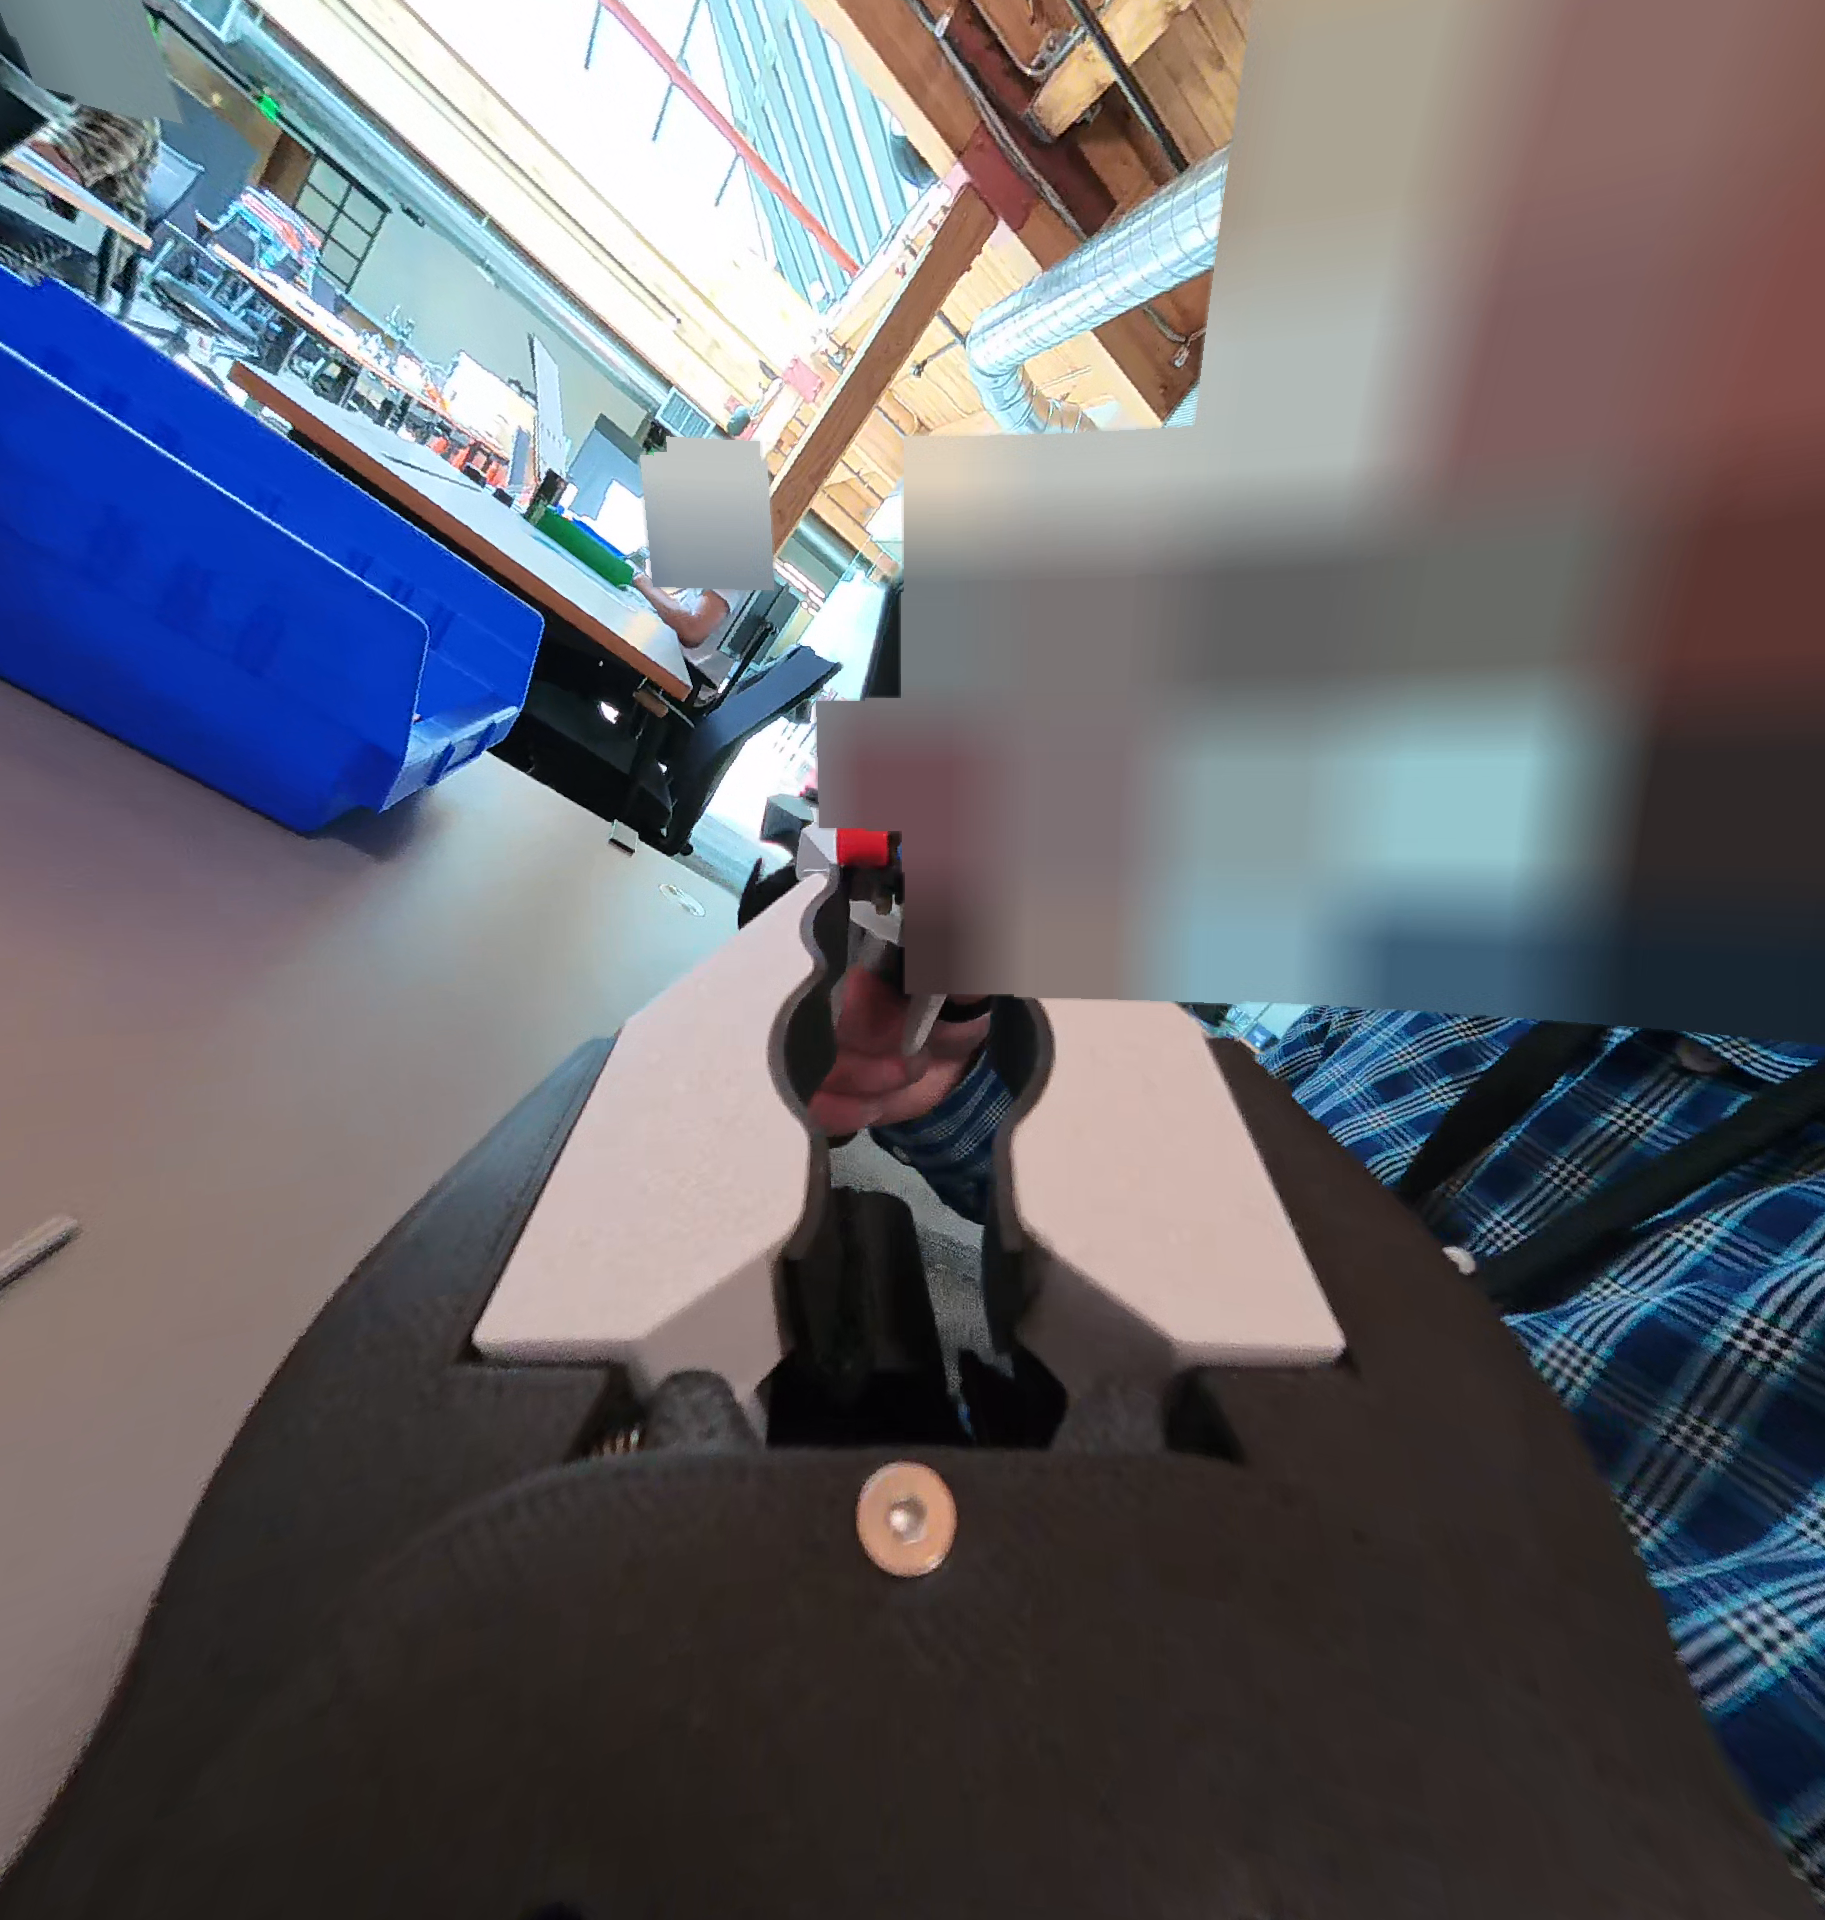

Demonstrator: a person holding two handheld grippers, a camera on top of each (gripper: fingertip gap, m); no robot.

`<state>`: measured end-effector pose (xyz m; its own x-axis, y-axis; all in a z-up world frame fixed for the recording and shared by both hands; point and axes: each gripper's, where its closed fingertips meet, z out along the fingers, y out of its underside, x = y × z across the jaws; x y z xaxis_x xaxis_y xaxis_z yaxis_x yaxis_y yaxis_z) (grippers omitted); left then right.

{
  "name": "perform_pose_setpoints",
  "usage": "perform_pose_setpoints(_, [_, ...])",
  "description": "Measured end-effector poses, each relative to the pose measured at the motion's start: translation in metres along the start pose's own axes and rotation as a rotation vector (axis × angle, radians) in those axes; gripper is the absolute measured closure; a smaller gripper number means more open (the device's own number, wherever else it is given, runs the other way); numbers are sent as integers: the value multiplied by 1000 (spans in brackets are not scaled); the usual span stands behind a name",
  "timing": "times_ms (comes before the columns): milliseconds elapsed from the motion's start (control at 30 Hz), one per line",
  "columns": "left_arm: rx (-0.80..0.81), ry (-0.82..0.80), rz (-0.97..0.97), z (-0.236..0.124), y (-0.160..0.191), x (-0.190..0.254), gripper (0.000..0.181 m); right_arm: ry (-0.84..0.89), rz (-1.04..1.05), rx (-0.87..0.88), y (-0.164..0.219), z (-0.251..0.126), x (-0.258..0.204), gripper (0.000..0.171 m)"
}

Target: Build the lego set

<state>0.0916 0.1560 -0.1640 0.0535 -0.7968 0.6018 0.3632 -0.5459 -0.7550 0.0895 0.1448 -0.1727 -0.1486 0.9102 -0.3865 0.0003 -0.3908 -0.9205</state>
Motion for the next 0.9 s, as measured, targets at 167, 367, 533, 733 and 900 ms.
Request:
perform_pose_setpoints(167, [-39, -31, 23, 9, 3, -4, 159, -10, 45, 95, -5, -10, 4, 168])
perform_pose_setpoints(367, [-49, -59, 54, 12, -3, -5, 157, -37, 57, 163, -9, -13, 5, 168])
perform_pose_setpoints(533, [-57, -68, 68, 14, -3, -5, 157, -31, 45, 161, -7, -15, 6, 168])
perform_pose_setpoints(733, [-73, -73, 91, 15, -1, -6, 157, -21, 19, 147, -5, -17, 6, 168])
perform_pose_setpoints(900, [-100, -58, 110, 17, 1, -5, 157, -17, -33, 82, 2, -17, 5, 168])
